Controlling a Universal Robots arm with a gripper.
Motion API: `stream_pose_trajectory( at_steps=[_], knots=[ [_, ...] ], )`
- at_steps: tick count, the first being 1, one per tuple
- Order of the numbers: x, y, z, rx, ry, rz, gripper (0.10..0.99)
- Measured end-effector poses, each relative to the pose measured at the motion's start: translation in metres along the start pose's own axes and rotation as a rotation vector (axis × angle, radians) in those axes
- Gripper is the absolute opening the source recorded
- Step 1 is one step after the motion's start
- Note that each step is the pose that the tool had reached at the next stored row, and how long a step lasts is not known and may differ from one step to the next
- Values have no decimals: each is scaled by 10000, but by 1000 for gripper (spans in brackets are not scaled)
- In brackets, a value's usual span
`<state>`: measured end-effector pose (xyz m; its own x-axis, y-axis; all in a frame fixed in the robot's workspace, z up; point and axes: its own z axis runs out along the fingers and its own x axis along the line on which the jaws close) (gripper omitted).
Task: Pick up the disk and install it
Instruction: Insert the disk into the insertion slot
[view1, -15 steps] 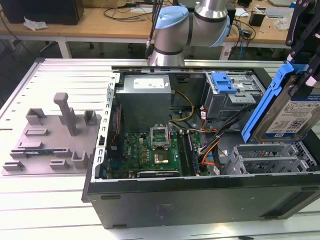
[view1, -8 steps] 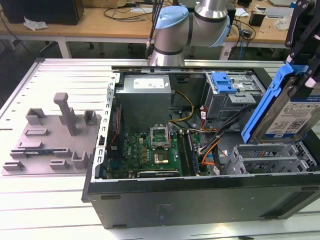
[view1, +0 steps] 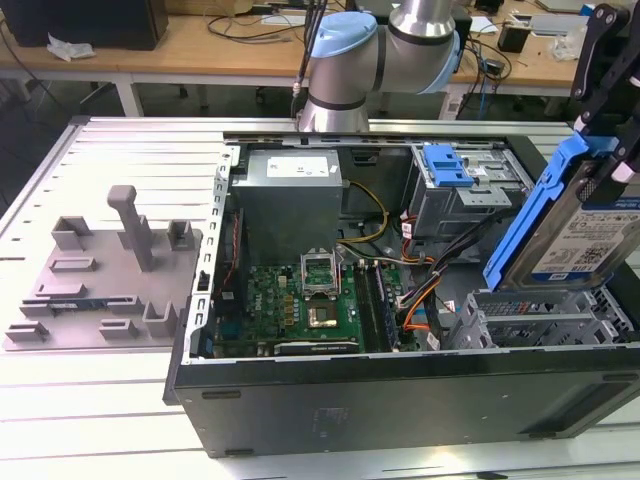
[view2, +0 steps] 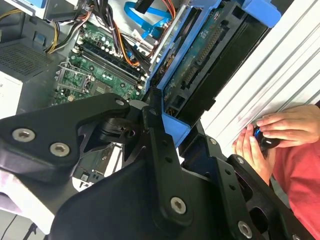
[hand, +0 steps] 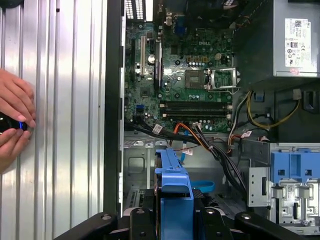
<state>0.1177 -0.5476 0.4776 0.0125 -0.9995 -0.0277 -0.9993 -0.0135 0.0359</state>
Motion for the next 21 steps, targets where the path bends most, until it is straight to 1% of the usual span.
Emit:
stream_pose_trajectory(
  at_steps=[3,7,21],
  knots=[
    [6,0,11,0,1,-3,365],
    [8,-1,29,0,-24,-4,365],
    [11,-3,91,0,-23,-4,365]
  ],
)
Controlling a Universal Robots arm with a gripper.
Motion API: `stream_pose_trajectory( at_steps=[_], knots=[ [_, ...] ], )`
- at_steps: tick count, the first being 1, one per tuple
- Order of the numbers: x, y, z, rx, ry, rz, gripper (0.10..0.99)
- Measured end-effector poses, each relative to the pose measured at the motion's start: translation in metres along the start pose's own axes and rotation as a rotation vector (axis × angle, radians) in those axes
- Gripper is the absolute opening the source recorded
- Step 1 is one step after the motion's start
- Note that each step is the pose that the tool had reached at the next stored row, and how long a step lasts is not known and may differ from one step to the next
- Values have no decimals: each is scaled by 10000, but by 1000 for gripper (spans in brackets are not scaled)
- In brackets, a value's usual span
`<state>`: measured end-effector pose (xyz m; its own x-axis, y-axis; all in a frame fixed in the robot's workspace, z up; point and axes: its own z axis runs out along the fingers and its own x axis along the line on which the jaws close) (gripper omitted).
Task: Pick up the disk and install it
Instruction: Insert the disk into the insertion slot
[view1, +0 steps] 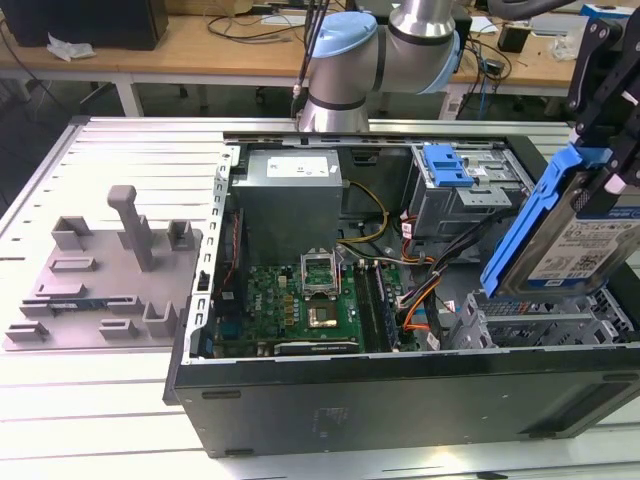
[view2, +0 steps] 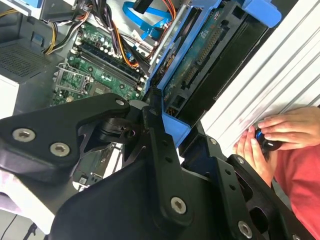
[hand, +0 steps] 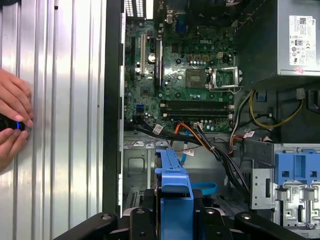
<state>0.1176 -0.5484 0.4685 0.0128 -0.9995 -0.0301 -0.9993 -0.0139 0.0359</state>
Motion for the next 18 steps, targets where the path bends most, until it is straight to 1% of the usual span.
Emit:
stream_pose_trajectory(
  at_steps=[15,18],
  knots=[
    [5,-8,71,0,-5,-1,365],
    [24,-22,91,0,-10,0,365]
  ],
)
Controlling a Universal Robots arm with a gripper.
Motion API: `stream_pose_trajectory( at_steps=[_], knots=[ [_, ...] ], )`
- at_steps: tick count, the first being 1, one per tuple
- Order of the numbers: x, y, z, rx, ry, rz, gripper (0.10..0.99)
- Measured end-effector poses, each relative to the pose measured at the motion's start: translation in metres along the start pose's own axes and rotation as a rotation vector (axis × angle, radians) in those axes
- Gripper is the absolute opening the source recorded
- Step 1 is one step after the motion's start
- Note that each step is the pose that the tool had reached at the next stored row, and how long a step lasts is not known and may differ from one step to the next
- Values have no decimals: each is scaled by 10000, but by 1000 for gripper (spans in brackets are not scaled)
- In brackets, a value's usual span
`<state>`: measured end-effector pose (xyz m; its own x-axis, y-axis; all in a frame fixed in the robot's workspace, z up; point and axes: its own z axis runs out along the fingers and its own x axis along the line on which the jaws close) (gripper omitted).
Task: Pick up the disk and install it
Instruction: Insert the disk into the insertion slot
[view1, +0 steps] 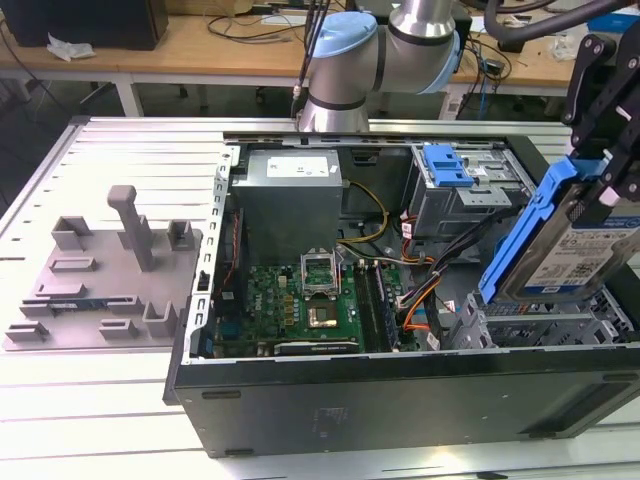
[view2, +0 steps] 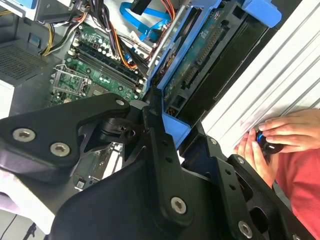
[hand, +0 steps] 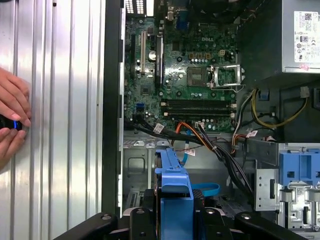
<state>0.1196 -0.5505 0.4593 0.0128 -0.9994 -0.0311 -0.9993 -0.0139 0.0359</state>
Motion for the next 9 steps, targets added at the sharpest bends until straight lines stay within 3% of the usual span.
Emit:
stream_pose_trajectory(
  at_steps=[9],
  knots=[
    [5,-3,52,-1,2,0,365]
  ],
)
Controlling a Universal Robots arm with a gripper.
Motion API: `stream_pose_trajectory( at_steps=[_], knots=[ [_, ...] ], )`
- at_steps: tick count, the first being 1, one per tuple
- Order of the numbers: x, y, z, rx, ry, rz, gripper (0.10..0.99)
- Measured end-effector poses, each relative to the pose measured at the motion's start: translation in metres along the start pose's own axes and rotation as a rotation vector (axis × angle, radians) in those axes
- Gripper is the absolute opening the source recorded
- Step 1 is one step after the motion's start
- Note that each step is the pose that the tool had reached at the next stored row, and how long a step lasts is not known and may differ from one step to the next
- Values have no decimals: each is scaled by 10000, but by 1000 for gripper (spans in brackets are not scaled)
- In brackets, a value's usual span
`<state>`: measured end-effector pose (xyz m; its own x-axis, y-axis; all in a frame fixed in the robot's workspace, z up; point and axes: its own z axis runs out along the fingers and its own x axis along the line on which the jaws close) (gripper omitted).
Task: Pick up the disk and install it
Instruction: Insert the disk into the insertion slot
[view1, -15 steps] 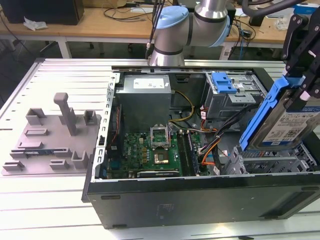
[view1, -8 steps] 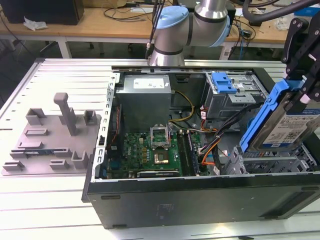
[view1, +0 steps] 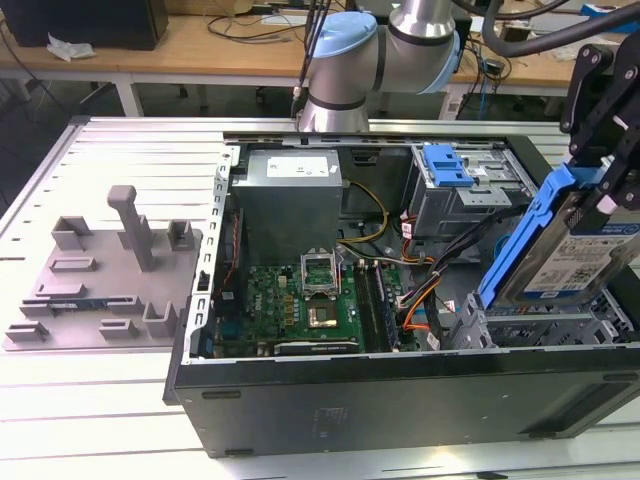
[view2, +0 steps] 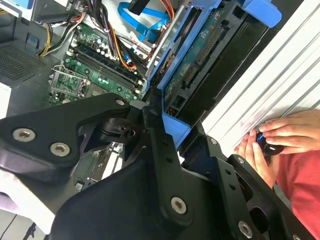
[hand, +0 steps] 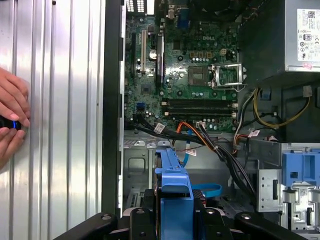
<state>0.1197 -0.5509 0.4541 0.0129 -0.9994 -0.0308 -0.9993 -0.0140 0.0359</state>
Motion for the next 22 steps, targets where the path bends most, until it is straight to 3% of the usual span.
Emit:
stream_pose_trajectory(
  at_steps=[11,22],
  knots=[
    [2,-2,65,0,1,3,365],
    [6,-7,181,1,0,3,365]
  ],
)
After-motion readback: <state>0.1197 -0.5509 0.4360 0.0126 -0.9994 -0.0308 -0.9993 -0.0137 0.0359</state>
